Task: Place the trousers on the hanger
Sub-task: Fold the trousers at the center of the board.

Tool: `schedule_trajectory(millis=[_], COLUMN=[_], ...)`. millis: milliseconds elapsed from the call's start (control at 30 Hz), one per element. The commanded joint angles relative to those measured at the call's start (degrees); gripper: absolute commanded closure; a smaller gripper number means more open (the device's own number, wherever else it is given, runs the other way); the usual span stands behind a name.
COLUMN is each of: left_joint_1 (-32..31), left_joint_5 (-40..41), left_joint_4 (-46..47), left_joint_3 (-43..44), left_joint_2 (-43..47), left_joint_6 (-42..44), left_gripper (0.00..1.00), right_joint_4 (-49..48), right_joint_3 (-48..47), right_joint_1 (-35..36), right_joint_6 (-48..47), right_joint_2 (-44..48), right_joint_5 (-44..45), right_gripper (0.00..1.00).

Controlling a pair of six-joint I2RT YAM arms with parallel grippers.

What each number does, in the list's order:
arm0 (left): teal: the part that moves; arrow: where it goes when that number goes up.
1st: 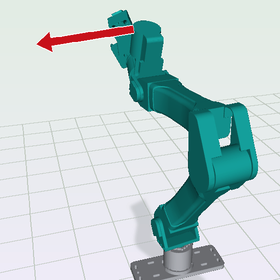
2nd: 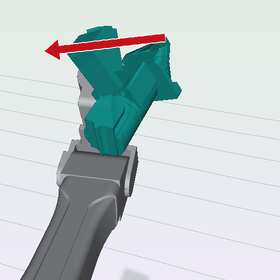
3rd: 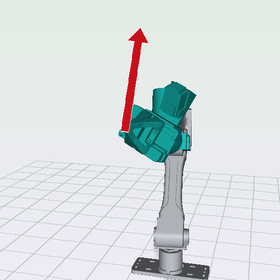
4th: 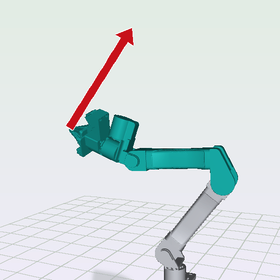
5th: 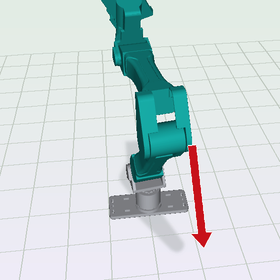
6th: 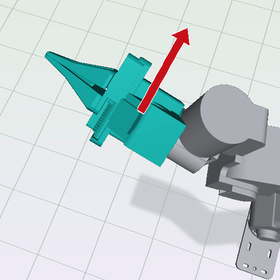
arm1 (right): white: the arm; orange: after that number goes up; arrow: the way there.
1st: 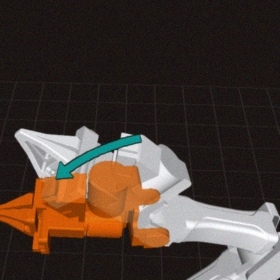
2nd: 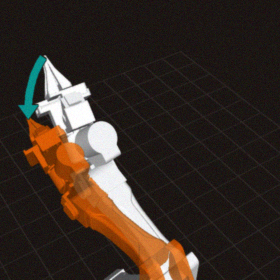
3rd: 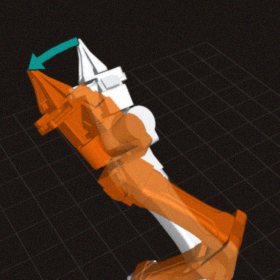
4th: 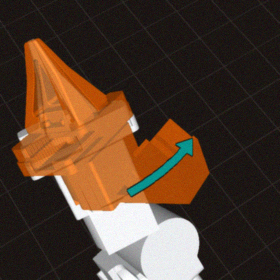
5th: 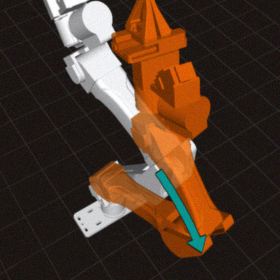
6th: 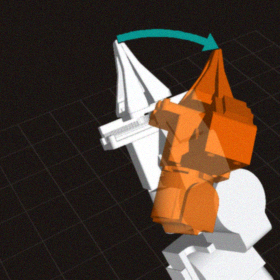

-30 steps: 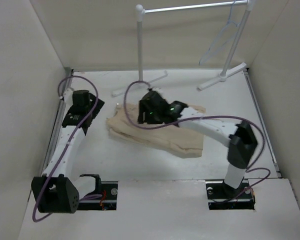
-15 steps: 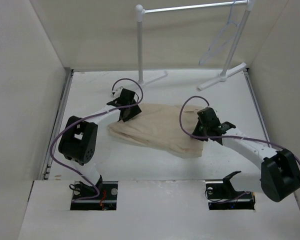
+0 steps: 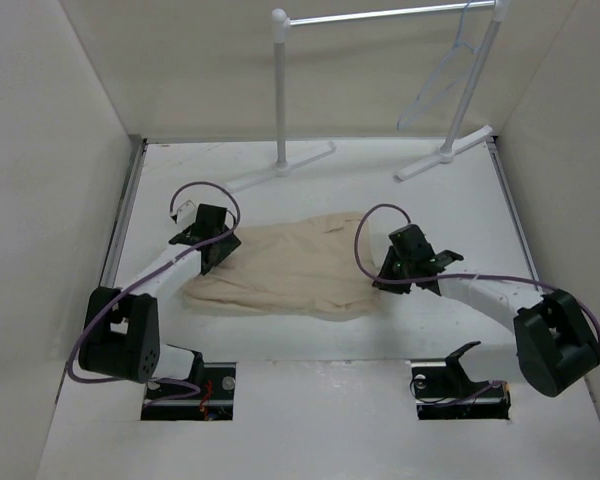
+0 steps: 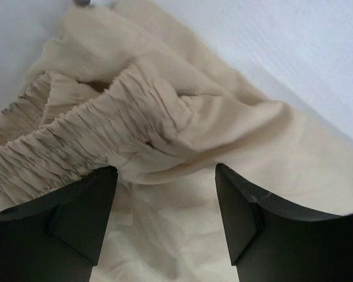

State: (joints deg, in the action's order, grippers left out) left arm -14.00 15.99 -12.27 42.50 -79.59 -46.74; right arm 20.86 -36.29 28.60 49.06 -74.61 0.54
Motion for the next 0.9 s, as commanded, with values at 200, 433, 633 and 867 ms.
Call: schedule_trajectory(millis=[200, 433, 633, 867], left_joint_1=[-11.4, -17.0, -14.7, -12.7], left_joint_5=[2.4, 0.6, 0.6, -0.3], left_joint_4=[-4.8, -1.8, -1.7, -1.7], left_joint_3=[13.9, 15.3, 16.0, 19.2], left_joint_2=[0.2, -7.9, -7.2, -5.4], left_joint_6=[0.3, -2.1, -1.7, -0.2], left_gripper=[0.45, 0.57, 0.53, 0.51], right_joint_4=[0.8, -12.2, -10.2, -2.8], right_joint_3=[-9.6, -0.4, -1.4, -17.4], right_joint_1=[5.5, 7.4, 7.4, 2.2], right_joint_6=[-3.2, 1.5, 0.1, -7.0], right_joint_2=[2.1, -4.5, -2.3, 8.1], right_joint_5=[-5.1, -11.5, -11.3, -13.5], right_gripper=[0.78, 0.89, 0.64, 0.31])
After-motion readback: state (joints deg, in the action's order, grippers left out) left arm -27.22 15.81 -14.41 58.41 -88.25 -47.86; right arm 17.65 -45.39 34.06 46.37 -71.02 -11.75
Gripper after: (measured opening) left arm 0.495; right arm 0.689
